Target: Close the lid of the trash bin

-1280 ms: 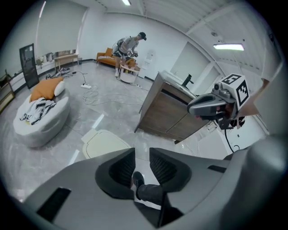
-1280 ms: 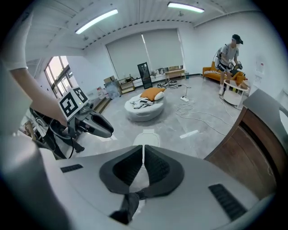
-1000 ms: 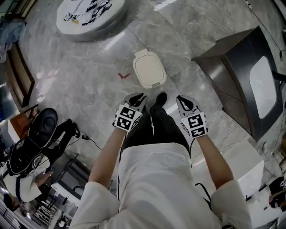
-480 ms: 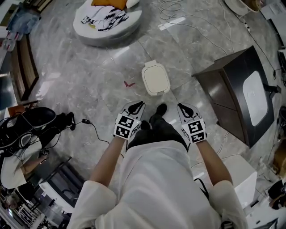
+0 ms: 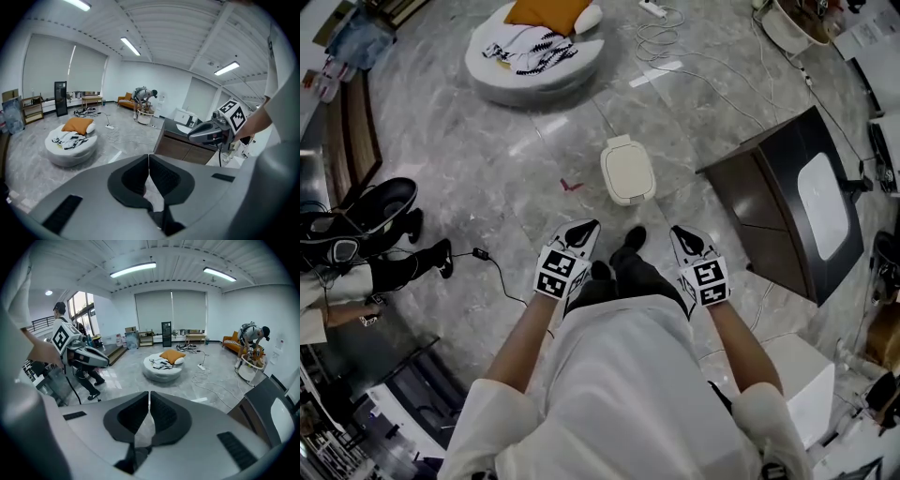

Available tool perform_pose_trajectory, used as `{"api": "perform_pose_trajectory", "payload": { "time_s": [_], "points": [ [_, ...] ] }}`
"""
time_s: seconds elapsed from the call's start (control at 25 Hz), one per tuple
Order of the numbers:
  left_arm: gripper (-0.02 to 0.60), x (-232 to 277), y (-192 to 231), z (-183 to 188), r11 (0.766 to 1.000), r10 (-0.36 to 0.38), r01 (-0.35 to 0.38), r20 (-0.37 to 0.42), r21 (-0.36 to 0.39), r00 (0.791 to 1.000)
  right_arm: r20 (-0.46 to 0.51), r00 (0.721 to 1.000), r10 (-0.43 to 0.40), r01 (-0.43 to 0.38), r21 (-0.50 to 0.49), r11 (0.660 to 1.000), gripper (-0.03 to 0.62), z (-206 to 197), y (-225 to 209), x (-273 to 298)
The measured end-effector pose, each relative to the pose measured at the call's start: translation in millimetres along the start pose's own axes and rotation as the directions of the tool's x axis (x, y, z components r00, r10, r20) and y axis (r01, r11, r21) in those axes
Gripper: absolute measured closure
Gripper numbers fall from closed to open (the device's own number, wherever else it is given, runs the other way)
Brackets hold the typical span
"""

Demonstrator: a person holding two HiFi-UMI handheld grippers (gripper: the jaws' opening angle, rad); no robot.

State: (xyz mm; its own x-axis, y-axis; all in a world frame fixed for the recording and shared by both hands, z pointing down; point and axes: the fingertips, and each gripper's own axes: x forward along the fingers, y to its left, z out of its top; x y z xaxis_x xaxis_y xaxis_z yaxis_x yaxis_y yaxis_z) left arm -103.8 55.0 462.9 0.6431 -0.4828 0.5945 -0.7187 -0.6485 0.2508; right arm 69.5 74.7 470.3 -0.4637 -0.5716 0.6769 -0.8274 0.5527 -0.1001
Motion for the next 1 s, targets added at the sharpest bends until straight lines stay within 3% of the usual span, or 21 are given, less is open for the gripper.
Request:
{"api": "perform_pose_trajectory", "payload": {
  "time_s": [0.64,1.0],
  "points": [
    [0.560,-78.6,-43.8,-11.5,1.000,0.001,-0.002,0.135,0.007,0.991,0.107,0.986,-0.131,0.135,-0.035,0.990,0.560,-6.5,45.6,-82.7],
    [0.561,-90.6,-71.8,-5.8,1.000,0.004,-0.005,0.156,0.007,0.988,0.154,0.980,-0.127,0.135,-0.048,0.990,0.560,-6.3,39.1,-115.7]
  ]
}}
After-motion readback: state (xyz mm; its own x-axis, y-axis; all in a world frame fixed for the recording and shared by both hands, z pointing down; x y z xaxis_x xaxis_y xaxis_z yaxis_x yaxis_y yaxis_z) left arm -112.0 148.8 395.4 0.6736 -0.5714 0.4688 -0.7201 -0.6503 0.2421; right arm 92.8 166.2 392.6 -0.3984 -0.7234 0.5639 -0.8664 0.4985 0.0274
